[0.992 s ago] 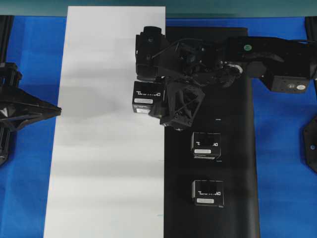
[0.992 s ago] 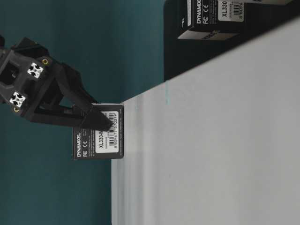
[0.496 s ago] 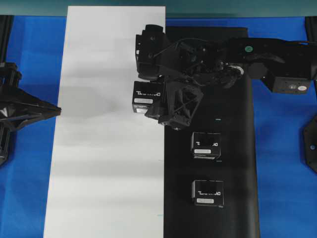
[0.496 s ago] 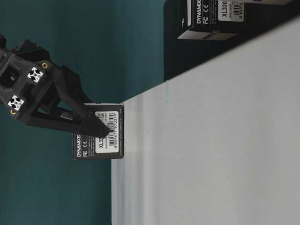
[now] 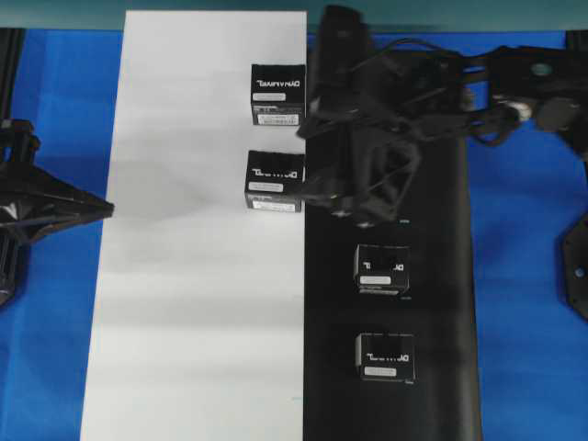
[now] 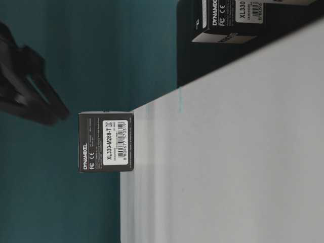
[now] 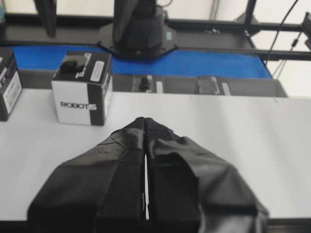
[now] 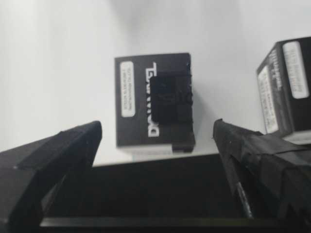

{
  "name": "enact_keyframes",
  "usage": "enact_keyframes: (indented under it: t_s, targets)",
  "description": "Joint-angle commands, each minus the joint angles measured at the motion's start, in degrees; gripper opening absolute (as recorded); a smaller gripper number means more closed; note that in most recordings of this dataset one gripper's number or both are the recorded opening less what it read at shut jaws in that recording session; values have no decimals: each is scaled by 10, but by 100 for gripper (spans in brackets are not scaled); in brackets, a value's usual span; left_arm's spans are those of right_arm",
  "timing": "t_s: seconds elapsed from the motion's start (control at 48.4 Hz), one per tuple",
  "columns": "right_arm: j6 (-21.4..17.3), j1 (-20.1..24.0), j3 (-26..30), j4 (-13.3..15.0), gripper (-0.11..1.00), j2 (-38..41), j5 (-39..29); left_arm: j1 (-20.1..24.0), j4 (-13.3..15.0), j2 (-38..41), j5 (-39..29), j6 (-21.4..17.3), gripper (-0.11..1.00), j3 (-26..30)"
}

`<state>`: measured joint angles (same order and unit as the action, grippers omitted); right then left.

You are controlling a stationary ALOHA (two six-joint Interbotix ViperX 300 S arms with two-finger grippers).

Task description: Place the box from the black base onto the white base.

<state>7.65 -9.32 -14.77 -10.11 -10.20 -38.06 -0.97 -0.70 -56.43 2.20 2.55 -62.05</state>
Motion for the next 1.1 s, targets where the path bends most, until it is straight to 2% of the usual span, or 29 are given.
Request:
enact_keyframes:
  t_s: [0.0, 0.413, 0.785, 1.075]
  targets:
    - [0, 2, -9, 1, 98, -33, 10, 0, -2, -2, 1, 1, -3, 11]
    - [-1, 13, -124, 1, 98, -141, 60, 1, -2, -8, 0, 1, -3, 13]
    - [-2, 16, -195, 1, 98, -211, 91, 5, -2, -1, 3, 2, -3, 14]
    - [-4, 34, -257, -2, 98, -258, 124, 4, -2, -1, 0, 1, -3, 14]
